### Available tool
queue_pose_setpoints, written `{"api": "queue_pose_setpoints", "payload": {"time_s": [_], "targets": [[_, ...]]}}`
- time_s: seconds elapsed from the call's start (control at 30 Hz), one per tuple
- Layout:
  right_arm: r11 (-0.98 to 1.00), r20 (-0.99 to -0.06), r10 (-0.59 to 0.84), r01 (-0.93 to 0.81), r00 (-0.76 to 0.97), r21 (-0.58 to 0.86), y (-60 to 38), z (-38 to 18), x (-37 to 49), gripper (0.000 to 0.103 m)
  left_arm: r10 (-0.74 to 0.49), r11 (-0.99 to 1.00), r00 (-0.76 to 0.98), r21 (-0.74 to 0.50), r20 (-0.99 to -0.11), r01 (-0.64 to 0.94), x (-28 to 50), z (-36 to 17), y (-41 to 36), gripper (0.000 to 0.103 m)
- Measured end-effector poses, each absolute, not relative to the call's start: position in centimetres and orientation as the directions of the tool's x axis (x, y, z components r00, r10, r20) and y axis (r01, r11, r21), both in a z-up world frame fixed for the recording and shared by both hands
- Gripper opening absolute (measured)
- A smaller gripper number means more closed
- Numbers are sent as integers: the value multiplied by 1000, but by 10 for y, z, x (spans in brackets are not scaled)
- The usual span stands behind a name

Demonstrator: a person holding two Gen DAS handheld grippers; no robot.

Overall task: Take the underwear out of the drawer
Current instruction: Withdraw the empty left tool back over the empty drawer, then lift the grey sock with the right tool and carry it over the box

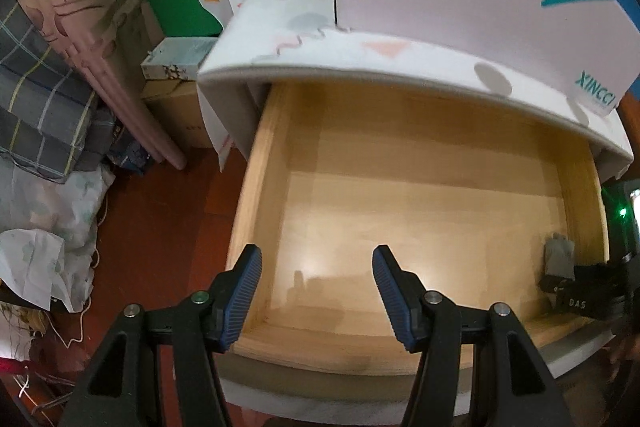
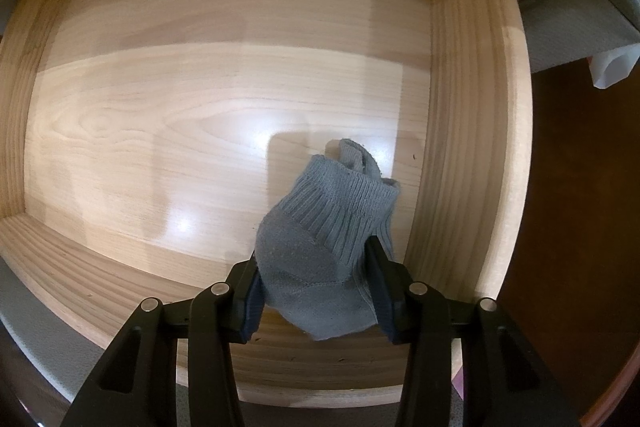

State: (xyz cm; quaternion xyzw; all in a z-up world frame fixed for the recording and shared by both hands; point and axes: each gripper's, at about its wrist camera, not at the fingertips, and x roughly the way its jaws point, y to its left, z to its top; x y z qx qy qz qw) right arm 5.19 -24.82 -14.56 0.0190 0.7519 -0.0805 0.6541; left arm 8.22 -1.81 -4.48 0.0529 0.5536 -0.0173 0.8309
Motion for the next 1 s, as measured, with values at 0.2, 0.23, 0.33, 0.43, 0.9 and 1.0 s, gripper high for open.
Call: {"api": "queue_pose_setpoints", "payload": {"time_s": [0.2,0.23,0.33,0.43,0.9,1.0], "targets": [[986,-987,-73,137,-140,-93,-250,-144,52,41,23,991,394,72,-919,111,81,-49,-21,59],[986,-988,-72,139,-138,-91,-250,-145,52,41,18,991,397,69,-918,113,81,-49,-22,59],[986,-988,-72,139,-137,-91,-250,-145,52,41,15,991,404,66,-915,112,80,-48,-21,59],[986,-989,-70,140,-131,-88,-251,-144,53,41,17,992,405,66,-914,107,80,-49,-21,59],[988,-1000,-10,151,-10,-12,-251,-125,49,40,54,988,419,110,-906,111,77,-49,-25,59],[987,-1000,8,159,26,12,-250,-118,49,40,56,987,425,114,-903,112,76,-48,-25,59]]}}
